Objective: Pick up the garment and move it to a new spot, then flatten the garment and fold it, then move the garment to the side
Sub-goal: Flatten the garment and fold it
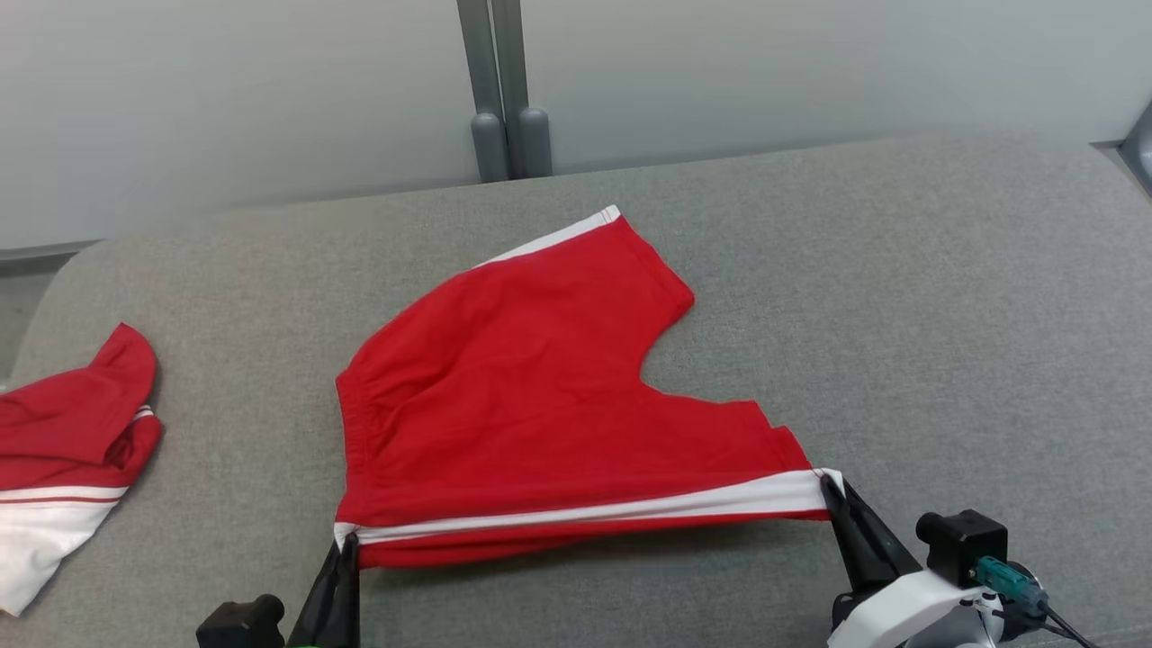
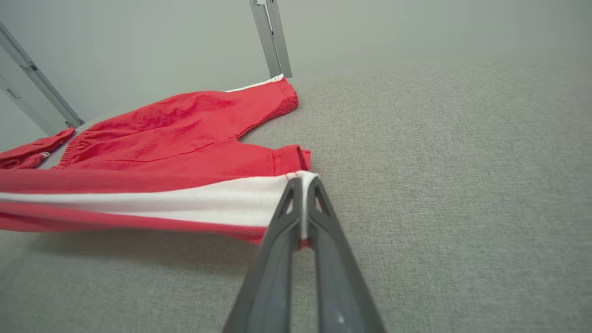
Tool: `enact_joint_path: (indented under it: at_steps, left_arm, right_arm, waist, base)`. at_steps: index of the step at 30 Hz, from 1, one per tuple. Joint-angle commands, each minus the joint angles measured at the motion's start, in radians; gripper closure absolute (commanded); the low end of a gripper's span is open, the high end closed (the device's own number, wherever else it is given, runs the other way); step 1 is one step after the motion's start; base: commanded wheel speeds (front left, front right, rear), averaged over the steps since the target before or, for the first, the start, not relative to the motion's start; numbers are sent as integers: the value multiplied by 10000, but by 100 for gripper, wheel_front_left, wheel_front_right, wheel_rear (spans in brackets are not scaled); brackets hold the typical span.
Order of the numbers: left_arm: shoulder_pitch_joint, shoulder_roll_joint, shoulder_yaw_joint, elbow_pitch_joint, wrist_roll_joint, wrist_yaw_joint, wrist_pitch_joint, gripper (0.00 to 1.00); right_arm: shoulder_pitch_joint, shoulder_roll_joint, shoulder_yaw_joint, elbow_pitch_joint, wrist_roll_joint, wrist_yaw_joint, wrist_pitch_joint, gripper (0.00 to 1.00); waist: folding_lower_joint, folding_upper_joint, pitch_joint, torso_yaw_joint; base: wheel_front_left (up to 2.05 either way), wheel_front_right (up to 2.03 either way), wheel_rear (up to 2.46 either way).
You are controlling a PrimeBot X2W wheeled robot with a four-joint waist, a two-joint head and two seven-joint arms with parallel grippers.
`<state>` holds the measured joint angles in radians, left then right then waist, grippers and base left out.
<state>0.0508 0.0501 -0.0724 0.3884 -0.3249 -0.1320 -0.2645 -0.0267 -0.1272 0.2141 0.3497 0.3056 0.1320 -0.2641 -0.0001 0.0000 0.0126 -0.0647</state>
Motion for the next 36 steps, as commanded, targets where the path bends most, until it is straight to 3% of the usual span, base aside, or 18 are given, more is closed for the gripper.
enact_joint_path:
  at_steps: [1, 7, 13, 23, 36]
  left_arm:
    - [152, 43, 8, -83, -83, 28, 3, 100]
    - [-453, 40, -206, -328, -185, 28, 3, 100]
    - [-1895, 36, -435, -49, -236, 27, 5, 100]
    - [-4384, 29, -599, 653, -648, 28, 5, 100]
    - [-6542, 24, -1429, 1241, -1143, 616, 5, 100]
  right_arm:
    - [82, -108, -129, -80, 80, -24, -4, 100]
    - [-661, -60, -236, -104, -126, -22, -4, 100]
    - [-2466, -171, -151, 434, -500, -21, -4, 100]
    - [-6156, -250, 23, 2114, -1085, -21, -4, 100]
    - [-9428, -164, -155, 4465, -2072, -21, -4, 100]
  waist:
    - [1, 0, -172, 100]
    - [1, 0, 209, 423]
    - [1, 0, 1233, 822]
    - [1, 0, 3148, 1534]
    - [1, 0, 4678, 2186]
  base:
    - [0, 0, 0]
    - [0, 0, 0]
    - [0, 0, 0]
    - [0, 0, 0]
    - [0, 0, 0]
